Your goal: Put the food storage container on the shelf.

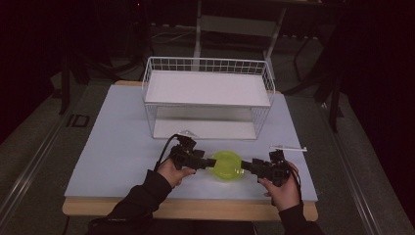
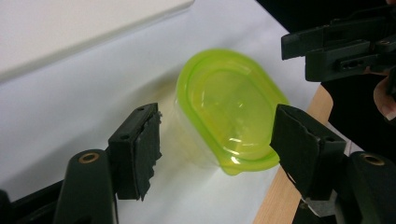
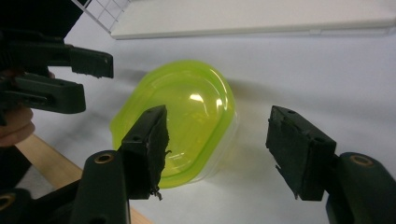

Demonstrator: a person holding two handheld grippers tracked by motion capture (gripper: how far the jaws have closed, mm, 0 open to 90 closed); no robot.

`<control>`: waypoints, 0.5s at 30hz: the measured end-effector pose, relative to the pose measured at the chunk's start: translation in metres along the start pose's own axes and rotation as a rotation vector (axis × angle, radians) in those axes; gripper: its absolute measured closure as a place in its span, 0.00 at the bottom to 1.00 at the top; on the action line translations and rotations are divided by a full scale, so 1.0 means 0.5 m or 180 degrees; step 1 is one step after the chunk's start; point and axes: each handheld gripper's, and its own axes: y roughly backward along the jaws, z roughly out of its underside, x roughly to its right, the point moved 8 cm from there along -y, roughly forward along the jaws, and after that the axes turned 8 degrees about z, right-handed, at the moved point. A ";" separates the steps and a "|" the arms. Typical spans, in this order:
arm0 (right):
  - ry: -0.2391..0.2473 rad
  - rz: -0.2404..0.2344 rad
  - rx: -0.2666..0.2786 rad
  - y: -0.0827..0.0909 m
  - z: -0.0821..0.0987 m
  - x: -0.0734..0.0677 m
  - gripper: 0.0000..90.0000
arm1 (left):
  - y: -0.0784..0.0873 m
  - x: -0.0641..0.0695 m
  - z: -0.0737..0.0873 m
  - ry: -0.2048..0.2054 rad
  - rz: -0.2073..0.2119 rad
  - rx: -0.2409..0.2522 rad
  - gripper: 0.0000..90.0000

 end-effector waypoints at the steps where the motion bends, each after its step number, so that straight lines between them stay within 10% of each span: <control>1: -0.0065 0.0008 -0.0077 -0.007 0.004 0.005 0.46 | -0.003 -0.003 0.003 0.0034 0.0004 -0.0014 0.42; 15: -0.0333 0.0019 -0.0388 -0.038 0.026 0.014 0.58 | -0.045 -0.010 0.027 0.0283 0.0103 -0.0162 0.60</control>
